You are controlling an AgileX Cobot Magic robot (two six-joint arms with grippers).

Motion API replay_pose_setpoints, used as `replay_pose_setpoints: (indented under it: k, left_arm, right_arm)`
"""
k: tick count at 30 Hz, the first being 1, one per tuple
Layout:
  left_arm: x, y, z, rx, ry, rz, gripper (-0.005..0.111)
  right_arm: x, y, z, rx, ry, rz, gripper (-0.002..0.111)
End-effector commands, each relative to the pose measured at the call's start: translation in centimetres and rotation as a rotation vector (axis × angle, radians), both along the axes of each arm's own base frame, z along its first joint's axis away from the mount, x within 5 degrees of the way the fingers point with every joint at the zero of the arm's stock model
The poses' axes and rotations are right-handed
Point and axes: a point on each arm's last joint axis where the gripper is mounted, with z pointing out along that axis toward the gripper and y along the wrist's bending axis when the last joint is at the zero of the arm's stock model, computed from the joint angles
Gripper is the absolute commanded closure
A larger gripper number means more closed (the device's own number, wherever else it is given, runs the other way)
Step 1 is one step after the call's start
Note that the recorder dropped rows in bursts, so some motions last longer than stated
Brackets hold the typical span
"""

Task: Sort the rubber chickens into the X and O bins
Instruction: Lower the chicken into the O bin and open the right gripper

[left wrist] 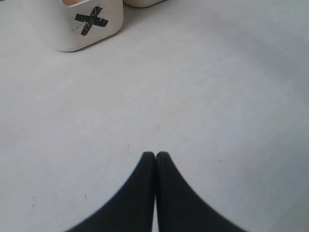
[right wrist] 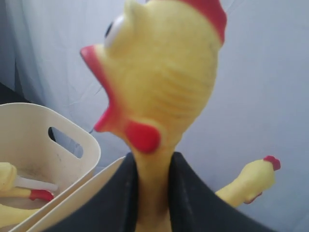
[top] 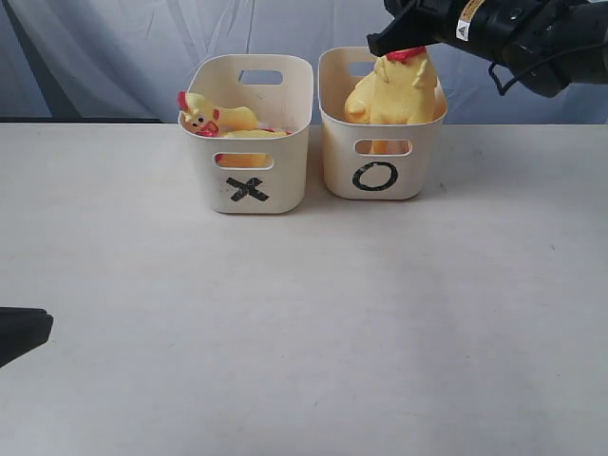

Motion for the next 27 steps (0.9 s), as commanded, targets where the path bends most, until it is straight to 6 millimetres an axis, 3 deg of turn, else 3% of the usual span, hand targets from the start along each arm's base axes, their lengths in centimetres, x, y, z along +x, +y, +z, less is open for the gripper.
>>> replay_pose_setpoints:
  k: [1, 8, 14, 17, 27]
  left_arm:
    - [-0.12, -0.04, -0.05, -0.011, 0.003, 0.002, 0.107]
    - [-0.12, -0.04, -0.05, -0.011, 0.003, 0.002, 0.107]
    - [-0.12, -0.04, -0.05, -0.011, 0.003, 0.002, 0.107]
    - [-0.12, -0.04, -0.05, -0.011, 0.003, 0.002, 0.107]
    - [-0.12, -0.04, -0.05, -0.011, 0.003, 0.002, 0.107]
  right_arm:
    - [-0.10, 0.72, -0.06, 0.015, -0.005, 0.020, 0.109]
    - [-0.16, 0.93, -0.06, 0.015, -0.004, 0.025, 0.107]
    - [-0.16, 0.93, -0.06, 0.015, -0.004, 0.025, 0.070]
    - [-0.16, 0.93, -0.06, 0.017, -0.004, 0.024, 0.061]
    - [-0.10, 0.83, 0.01, 0.050, 0.004, 0.008, 0.059]
